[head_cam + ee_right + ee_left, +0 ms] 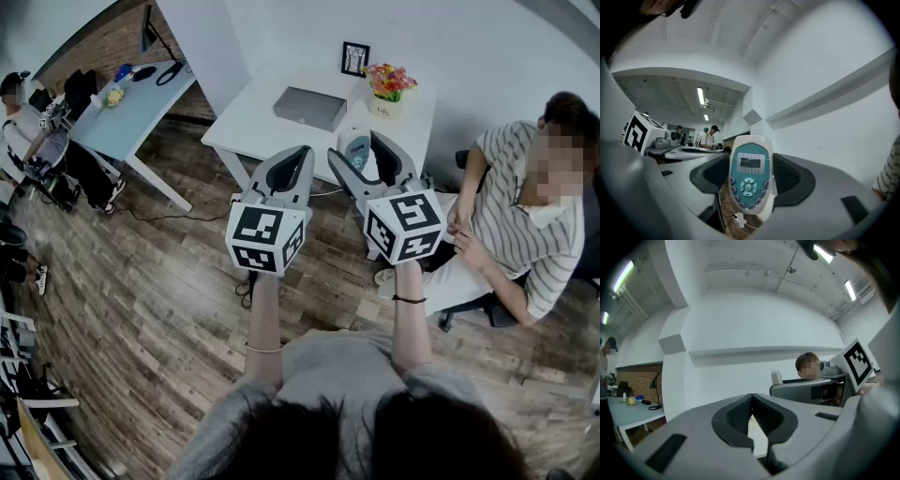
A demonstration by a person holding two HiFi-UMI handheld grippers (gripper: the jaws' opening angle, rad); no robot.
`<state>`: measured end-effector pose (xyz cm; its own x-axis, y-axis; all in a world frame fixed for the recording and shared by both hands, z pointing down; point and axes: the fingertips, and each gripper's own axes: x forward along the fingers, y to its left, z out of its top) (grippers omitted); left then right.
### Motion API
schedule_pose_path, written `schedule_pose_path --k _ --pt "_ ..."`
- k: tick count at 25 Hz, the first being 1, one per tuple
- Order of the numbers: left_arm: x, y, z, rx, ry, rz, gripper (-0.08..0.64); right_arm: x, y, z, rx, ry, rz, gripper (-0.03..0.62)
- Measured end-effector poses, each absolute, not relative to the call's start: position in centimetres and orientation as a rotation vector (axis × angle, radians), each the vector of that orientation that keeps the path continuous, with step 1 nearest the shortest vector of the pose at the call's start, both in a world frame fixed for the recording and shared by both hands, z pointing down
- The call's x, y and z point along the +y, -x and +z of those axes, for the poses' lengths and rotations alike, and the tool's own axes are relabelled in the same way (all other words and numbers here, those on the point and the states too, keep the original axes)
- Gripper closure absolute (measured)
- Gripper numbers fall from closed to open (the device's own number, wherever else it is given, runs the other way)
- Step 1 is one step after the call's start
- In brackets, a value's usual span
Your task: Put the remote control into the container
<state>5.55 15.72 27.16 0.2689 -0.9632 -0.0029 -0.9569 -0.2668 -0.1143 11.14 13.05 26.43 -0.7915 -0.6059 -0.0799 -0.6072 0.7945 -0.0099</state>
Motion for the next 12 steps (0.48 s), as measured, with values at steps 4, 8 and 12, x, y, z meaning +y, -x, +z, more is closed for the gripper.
schedule_pose_path --k 4,8,12 --pt "15.1 -5.7 27.5 1.846 2.429 -0.104 0.557 12.5 -11.3 26.9 2.905 0.984 0.018 0.304" --pt "14.9 -5.9 27.9 1.85 2.431 -0.111 0.557 12.2 -11.4 27.2 2.914 0.986 0.021 0.304" --pt "14.3 -5.9 28.3 1.854 2.438 -0.115 0.557 11.6 -11.3 27.8 2.922 0.991 0.013 0.305"
